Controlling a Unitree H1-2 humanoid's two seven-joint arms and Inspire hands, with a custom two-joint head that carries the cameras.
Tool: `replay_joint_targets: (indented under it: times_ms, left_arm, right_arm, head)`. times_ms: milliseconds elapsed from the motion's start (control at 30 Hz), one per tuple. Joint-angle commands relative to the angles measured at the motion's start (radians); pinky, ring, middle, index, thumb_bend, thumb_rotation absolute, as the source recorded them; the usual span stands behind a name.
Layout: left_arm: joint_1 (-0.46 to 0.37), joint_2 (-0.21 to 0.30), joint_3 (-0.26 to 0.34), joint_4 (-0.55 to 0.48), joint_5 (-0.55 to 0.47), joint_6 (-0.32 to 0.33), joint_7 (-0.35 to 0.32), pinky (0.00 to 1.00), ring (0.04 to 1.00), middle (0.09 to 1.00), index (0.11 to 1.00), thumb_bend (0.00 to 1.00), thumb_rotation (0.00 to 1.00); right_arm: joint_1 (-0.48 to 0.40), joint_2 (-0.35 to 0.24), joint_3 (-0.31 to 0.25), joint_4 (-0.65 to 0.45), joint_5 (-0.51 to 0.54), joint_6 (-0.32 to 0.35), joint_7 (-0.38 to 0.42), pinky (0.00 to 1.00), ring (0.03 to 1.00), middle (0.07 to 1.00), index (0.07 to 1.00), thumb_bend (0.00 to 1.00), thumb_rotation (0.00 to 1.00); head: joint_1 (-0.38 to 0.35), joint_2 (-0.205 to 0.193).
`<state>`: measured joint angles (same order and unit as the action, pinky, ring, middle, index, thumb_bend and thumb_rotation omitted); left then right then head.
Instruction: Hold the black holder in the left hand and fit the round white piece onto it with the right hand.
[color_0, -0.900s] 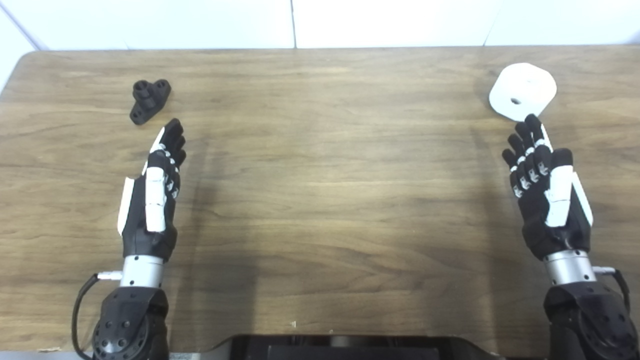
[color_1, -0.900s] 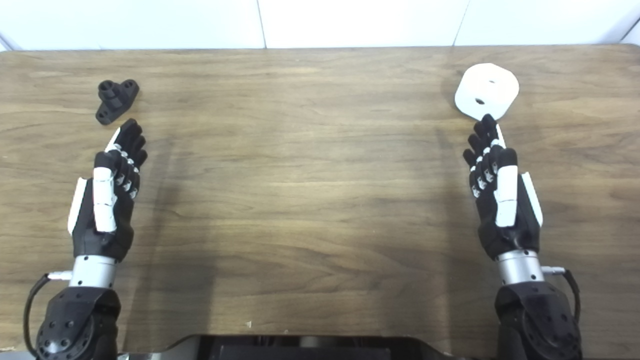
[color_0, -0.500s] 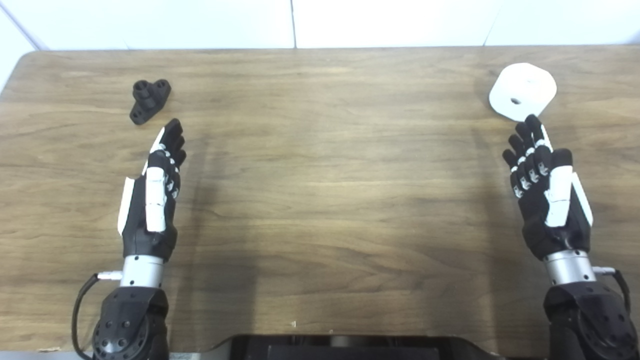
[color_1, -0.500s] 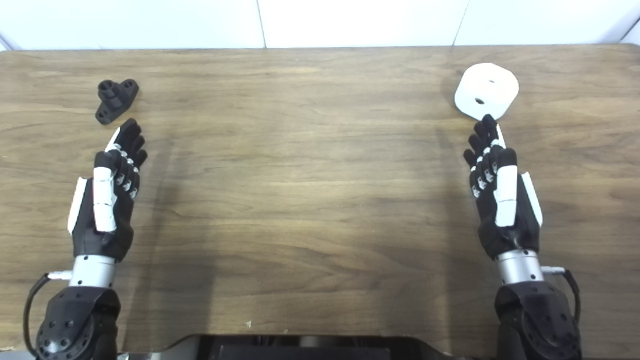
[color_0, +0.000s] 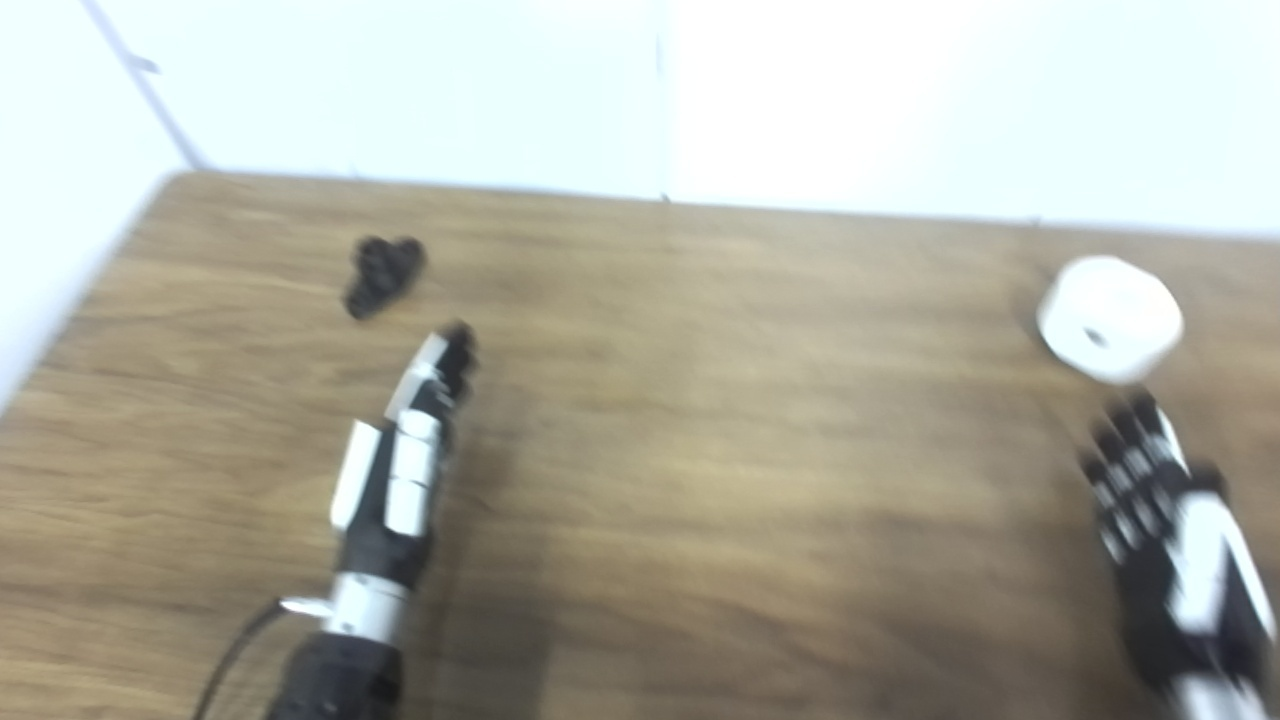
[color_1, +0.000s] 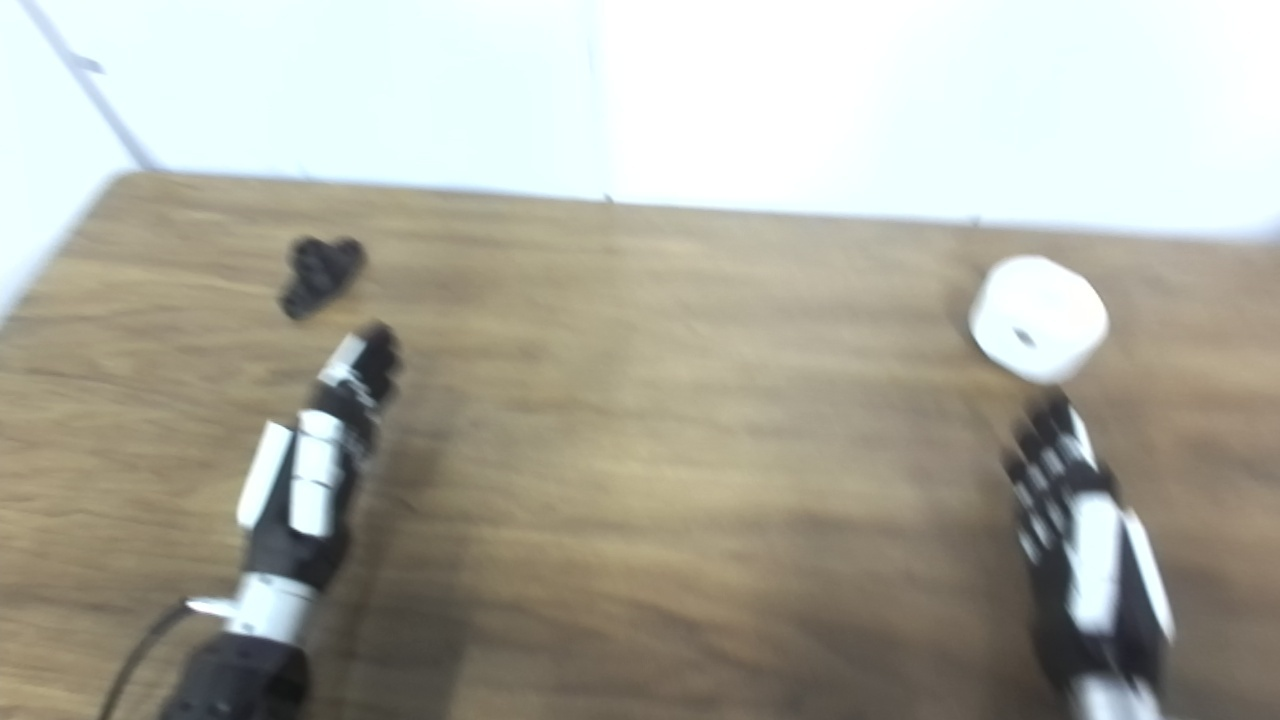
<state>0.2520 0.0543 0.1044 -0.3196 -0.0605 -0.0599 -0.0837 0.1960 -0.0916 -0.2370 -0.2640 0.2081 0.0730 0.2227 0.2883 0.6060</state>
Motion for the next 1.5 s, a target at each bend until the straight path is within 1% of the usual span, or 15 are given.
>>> replay_joint_targets:
  times_ms: [0, 200, 467, 700, 800, 867, 900, 933, 1000, 1067, 1133, 1267, 1333, 1400, 1467]
  left_arm:
    - [0.118, -0.051, -0.024, -0.011, 0.031, -0.052, 0.024, 1.00, 0.991, 0.977, 0.949, 0.59, 1.00]
    - [0.114, -0.054, -0.063, 0.003, 0.064, -0.055, 0.057, 1.00, 1.000, 0.974, 0.935, 0.60, 1.00]
    - [0.118, -0.054, -0.091, 0.011, 0.086, -0.072, 0.093, 1.00, 0.994, 0.978, 0.936, 0.57, 1.00]
    - [0.120, -0.040, -0.105, 0.018, 0.133, -0.074, 0.110, 1.00, 0.993, 0.976, 0.947, 0.58, 1.00]
    - [0.116, -0.028, -0.111, 0.024, 0.162, -0.073, 0.111, 0.99, 0.991, 0.976, 0.947, 0.56, 1.00]
    - [0.114, -0.018, -0.116, 0.027, 0.182, -0.069, 0.109, 1.00, 0.998, 0.982, 0.946, 0.56, 0.93]
    - [0.113, -0.014, -0.120, 0.028, 0.196, -0.068, 0.109, 1.00, 0.999, 0.985, 0.948, 0.55, 0.89]
    - [0.111, -0.012, -0.121, 0.029, 0.208, -0.070, 0.110, 1.00, 0.999, 0.987, 0.949, 0.53, 0.84]
    - [0.110, -0.014, -0.119, 0.022, 0.240, -0.057, 0.121, 0.98, 0.983, 0.979, 0.948, 0.50, 0.71]
    - [0.113, -0.020, -0.113, 0.001, 0.261, -0.035, 0.129, 0.97, 0.977, 0.971, 0.945, 0.49, 0.64]
    - [0.114, -0.025, -0.107, -0.028, 0.279, -0.014, 0.134, 0.94, 0.965, 0.961, 0.935, 0.52, 0.51]
    - [0.100, -0.036, -0.096, -0.080, 0.349, 0.021, 0.159, 0.89, 0.934, 0.936, 0.917, 0.55, 0.37]
    - [0.083, -0.045, -0.083, -0.107, 0.367, 0.055, 0.171, 0.89, 0.917, 0.917, 0.897, 0.59, 0.27]
    - [0.057, -0.045, -0.064, -0.130, 0.381, 0.099, 0.182, 0.90, 0.921, 0.917, 0.890, 0.61, 0.23]
    - [0.023, -0.037, -0.043, -0.144, 0.413, 0.142, 0.194, 0.89, 0.907, 0.910, 0.884, 0.65, 0.25]
  right_arm:
    - [0.085, -0.046, 0.003, -0.010, 0.014, -0.048, 0.020, 1.00, 1.000, 1.000, 1.000, 0.63, 1.00]
    - [0.073, -0.055, -0.006, 0.022, 0.019, -0.070, 0.035, 1.00, 1.000, 1.000, 1.000, 0.64, 1.00]
    - [0.067, -0.070, -0.003, 0.052, 0.020, -0.100, 0.047, 1.00, 1.000, 1.000, 1.000, 0.66, 1.00]
    - [0.066, -0.069, -0.006, 0.052, 0.014, -0.083, 0.035, 1.00, 1.000, 1.000, 1.000, 0.65, 1.00]
    - [0.064, -0.071, -0.009, 0.056, 0.039, -0.071, 0.042, 1.00, 1.000, 1.000, 1.000, 0.65, 1.00]
    - [0.064, -0.073, -0.008, 0.055, 0.045, -0.065, 0.044, 1.00, 1.000, 1.000, 1.000, 0.63, 1.00]
    - [0.065, -0.075, -0.008, 0.055, 0.046, -0.062, 0.045, 1.00, 1.000, 1.000, 1.000, 0.61, 1.00]
    - [0.065, -0.077, -0.007, 0.052, 0.046, -0.056, 0.044, 1.00, 1.000, 1.000, 1.000, 0.60, 1.00]
    - [0.065, -0.079, -0.009, 0.049, 0.046, -0.047, 0.040, 1.00, 1.000, 1.000, 1.000, 0.60, 1.00]
    - [0.064, -0.080, -0.011, 0.048, 0.044, -0.041, 0.036, 1.00, 1.000, 1.000, 1.000, 0.61, 1.00]
    - [0.064, -0.080, -0.014, 0.043, 0.034, -0.034, 0.027, 1.00, 1.000, 1.000, 1.000, 0.61, 1.00]
    - [0.065, -0.086, -0.020, 0.043, 0.050, -0.030, 0.034, 1.00, 1.000, 1.000, 1.000, 0.60, 1.00]
    - [0.064, -0.087, -0.020, 0.050, 0.059, -0.041, 0.035, 1.00, 1.000, 1.000, 1.000, 0.59, 1.00]
    - [0.064, -0.093, -0.015, 0.057, 0.061, -0.050, 0.030, 1.00, 1.000, 1.000, 1.000, 0.59, 1.00]
    - [0.066, -0.099, -0.009, 0.061, 0.060, -0.055, 0.027, 1.00, 1.000, 1.000, 1.000, 0.59, 1.00]
  head:
    - [0.006, -0.004]
    - [0.035, -0.030]
    - [0.037, -0.037]
    - [0.005, -0.042]
    - [-0.008, -0.040]
    - [-0.008, -0.040]
    - [-0.031, -0.038]
    - [-0.031, -0.038]
    - [-0.030, -0.036]
    - [-0.028, -0.037]
    - [-0.025, -0.036]
    - [-0.025, -0.034]
    - [-0.020, -0.035]
    - [-0.018, -0.036]
    - [-0.019, -0.038]
